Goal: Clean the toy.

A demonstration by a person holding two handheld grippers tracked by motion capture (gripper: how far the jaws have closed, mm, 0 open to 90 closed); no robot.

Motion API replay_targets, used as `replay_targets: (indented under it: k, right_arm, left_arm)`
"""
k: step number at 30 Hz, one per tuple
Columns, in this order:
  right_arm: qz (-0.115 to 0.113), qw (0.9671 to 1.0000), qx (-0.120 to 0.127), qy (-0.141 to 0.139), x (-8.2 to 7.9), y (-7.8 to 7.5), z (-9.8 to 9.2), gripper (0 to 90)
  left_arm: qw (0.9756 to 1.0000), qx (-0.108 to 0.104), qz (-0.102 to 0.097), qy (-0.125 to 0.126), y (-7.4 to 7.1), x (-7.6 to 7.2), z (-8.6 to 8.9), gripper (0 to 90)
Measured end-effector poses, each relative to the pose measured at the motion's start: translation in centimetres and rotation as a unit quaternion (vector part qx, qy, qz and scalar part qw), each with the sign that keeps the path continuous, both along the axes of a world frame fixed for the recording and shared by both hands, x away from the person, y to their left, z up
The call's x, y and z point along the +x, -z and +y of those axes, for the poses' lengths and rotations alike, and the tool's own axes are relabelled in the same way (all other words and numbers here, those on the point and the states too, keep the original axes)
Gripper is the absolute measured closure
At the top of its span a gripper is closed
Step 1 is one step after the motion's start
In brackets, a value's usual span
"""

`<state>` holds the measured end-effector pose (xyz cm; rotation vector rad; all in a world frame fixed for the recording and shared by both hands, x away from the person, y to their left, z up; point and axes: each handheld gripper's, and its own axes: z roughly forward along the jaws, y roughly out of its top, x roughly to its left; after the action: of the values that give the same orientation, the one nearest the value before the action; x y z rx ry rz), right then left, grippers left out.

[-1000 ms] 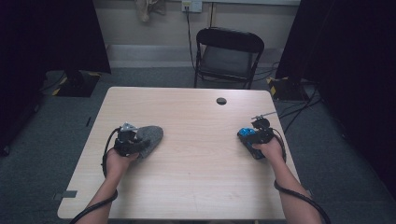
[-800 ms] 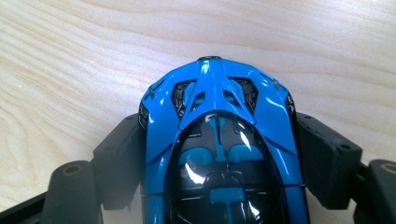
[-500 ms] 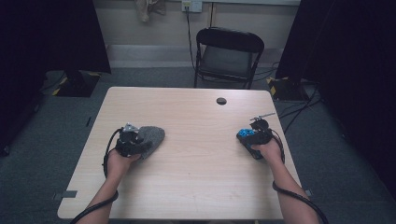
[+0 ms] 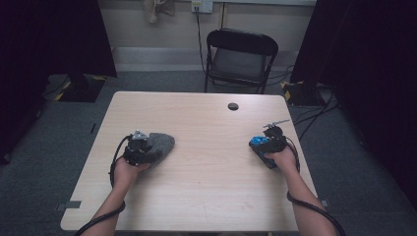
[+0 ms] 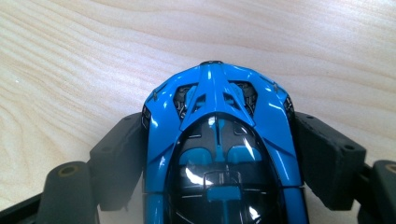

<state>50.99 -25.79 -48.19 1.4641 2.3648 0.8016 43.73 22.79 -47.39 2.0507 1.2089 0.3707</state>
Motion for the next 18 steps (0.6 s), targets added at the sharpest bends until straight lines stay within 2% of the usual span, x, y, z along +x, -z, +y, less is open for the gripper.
replay_targets:
  k: [7,11,18]
  right_arm:
    - [-0.001,1.0000,0.008,0.003,-0.15,-0.05,-0.20,22.0]
    - [-0.001,1.0000,0.004,0.001,-0.17,-0.13,-0.21,20.9]
    - [-0.002,1.0000,0.005,-0.001,-0.25,-0.19,-0.23,19.5]
  left_arm:
    - [1.0000,0.003,-0.003,0.002,0.13,-0.12,-0.09,44.2]
    - [0.9999,0.009,-0.005,0.007,0.06,-0.10,-0.26,39.3]
    - [0.9999,0.010,-0.007,0.001,-0.02,-0.12,-0.31,35.3]
